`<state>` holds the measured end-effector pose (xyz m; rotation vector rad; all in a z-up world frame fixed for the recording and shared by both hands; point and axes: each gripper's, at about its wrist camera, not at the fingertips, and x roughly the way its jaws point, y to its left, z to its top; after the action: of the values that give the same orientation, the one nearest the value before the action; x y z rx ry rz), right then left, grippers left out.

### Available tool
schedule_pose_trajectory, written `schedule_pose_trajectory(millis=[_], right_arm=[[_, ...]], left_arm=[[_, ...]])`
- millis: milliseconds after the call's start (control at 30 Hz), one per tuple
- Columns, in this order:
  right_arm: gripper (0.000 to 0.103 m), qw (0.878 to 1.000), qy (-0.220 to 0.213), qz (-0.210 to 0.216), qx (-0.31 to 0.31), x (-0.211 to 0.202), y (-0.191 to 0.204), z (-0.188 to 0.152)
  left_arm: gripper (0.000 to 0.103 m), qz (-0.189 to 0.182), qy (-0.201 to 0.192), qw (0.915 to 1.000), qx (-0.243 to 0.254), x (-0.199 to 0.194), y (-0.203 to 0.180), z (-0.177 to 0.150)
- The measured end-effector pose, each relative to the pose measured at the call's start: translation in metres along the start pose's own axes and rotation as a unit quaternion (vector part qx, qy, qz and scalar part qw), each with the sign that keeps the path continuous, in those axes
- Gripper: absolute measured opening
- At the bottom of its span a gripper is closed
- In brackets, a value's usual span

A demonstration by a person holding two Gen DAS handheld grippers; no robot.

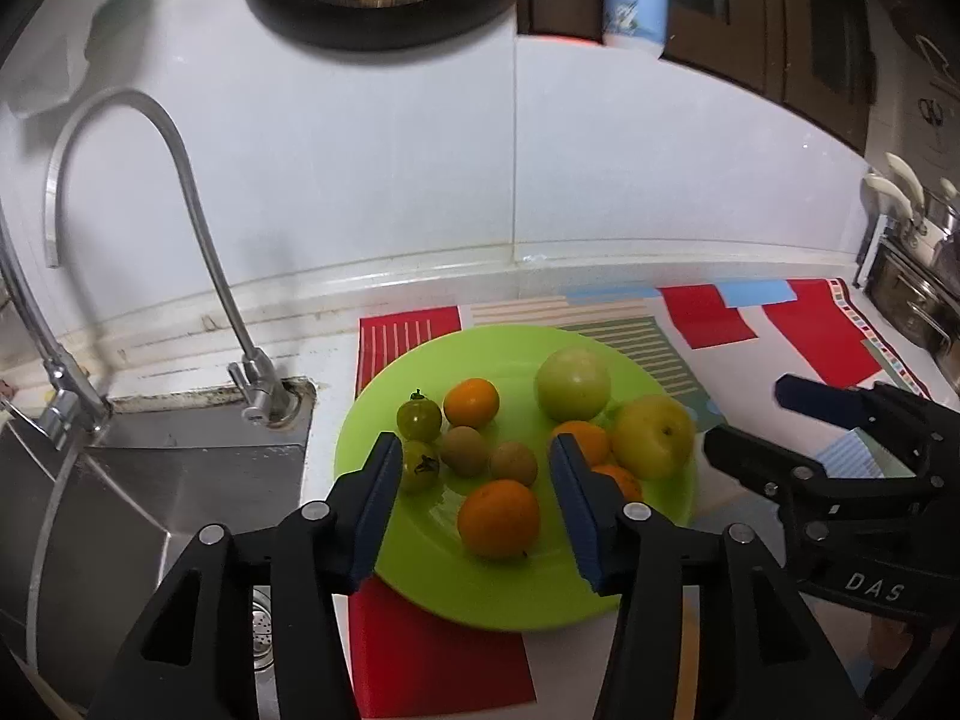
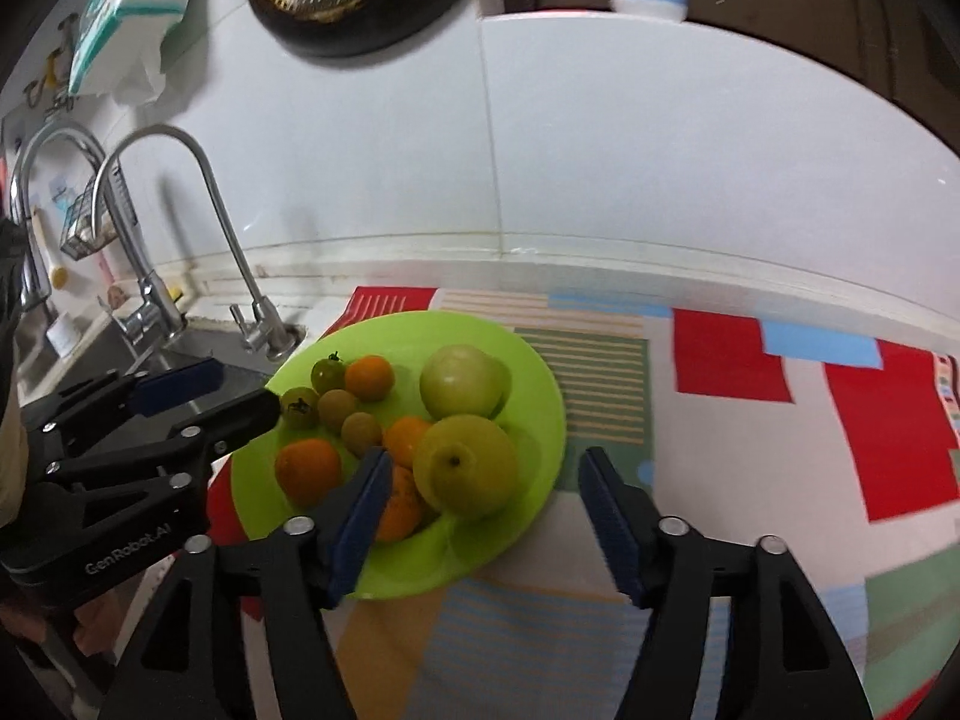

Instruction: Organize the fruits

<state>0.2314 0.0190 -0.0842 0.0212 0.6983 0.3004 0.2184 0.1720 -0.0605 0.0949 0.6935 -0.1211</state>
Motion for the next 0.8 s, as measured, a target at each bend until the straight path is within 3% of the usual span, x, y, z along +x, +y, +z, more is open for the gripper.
schedule_pose_trajectory(millis=[267, 433, 500, 800], right_arm=[[0.083, 0.998, -0.037, -0.057, 0.012, -0.052, -0.002, -0.018], [0.084, 0.996, -0.05, -0.066, 0.023, -0.082, -0.009, -0.03], [0.086, 0.996, -0.056, -0.068, 0.025, -0.095, -0.011, -0.035], [0.088, 0.995, -0.073, -0.063, 0.033, -0.151, -0.026, -0.068]], left_arm=[[0.066, 0.01, -0.024, 0.9996, 0.008, -0.043, -0.013, -0.01], [0.074, 0.021, -0.041, 0.9989, 0.01, -0.074, -0.027, -0.018], [0.082, 0.026, -0.051, 0.9983, 0.006, -0.089, -0.033, -0.024], [0.092, 0.048, -0.075, 0.996, 0.0, -0.144, -0.068, -0.054]])
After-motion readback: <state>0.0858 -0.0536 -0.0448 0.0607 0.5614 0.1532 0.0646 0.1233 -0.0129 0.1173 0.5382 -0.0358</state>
